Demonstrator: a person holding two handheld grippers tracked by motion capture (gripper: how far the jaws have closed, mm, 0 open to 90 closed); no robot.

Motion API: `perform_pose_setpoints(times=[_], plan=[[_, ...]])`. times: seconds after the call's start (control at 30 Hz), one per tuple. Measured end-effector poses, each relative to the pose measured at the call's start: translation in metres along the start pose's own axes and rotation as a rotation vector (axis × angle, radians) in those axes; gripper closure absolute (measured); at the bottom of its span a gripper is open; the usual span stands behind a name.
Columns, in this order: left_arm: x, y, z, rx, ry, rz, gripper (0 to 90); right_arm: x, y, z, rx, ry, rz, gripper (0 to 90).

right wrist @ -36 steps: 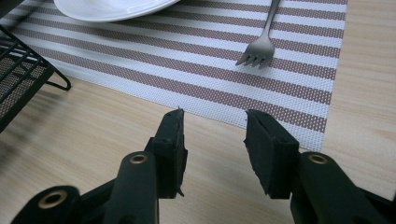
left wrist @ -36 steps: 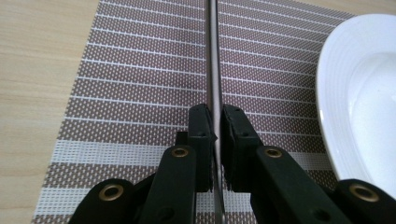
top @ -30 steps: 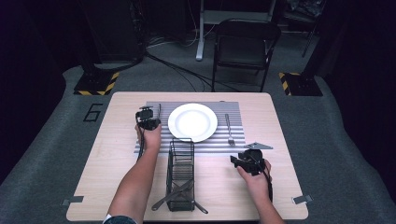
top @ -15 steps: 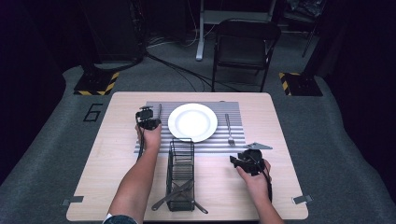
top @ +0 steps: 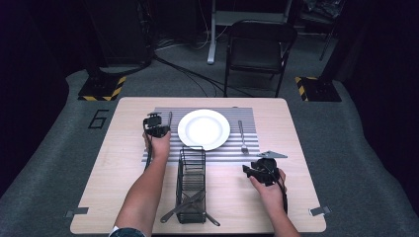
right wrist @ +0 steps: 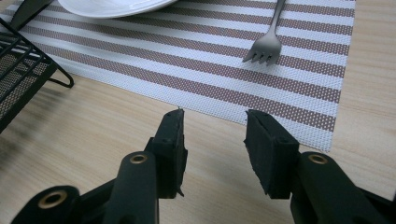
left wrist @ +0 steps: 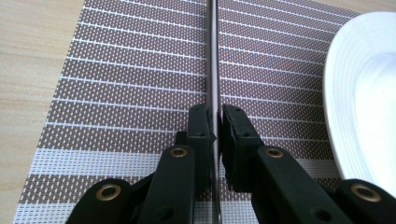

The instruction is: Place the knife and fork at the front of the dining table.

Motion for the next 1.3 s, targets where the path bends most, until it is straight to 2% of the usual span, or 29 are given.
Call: perform_pose_setpoints(times=[0.5, 0.63, 0.7, 0.87, 1.0, 1.13, 1.2, 1.3], plan=[[-0.001, 0.005, -0.001, 0.004, -0.008, -0.005, 78.5, 0.000, 0.002, 0.001, -0.004, 0.002, -0.001, 57.2], [-0.002, 0.007, -0.004, 0.017, -0.017, -0.005, 72.5, 0.000, 0.002, 0.001, -0.003, 0.003, -0.006, 57.1], [-0.003, 0.008, -0.007, 0.015, -0.020, 0.003, 72.2, 0.000, 0.002, 0.001, -0.004, 0.002, -0.004, 57.2], [-0.004, 0.011, -0.017, 0.040, -0.016, -0.002, 64.5, -0.002, 0.003, 0.002, 0.002, -0.005, -0.009, 57.1], [-0.004, 0.018, -0.034, 0.046, -0.033, 0.007, 59.5, -0.002, 0.004, 0.002, 0.000, -0.004, -0.013, 57.0], [-0.001, 0.020, -0.042, 0.060, -0.031, 0.011, 55.0, -0.002, 0.003, 0.001, 0.005, -0.010, -0.008, 56.6], [0.002, 0.022, -0.046, 0.074, -0.027, 0.034, 51.5, -0.002, 0.003, 0.002, 0.007, -0.007, -0.004, 56.1], [0.003, 0.023, -0.050, 0.068, -0.025, 0.054, 50.1, -0.002, 0.004, 0.002, 0.007, -0.005, -0.002, 55.7]])
Point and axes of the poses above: each handheld gripper's, and its own axes: z roughly forward along the jaws, x roughly out of its underside, y roughly to its left, the point moved 7 cm from there along z, roughly forward along the jaws, and after that the axes turned 15 degrees about y, right-handed, at the moved point
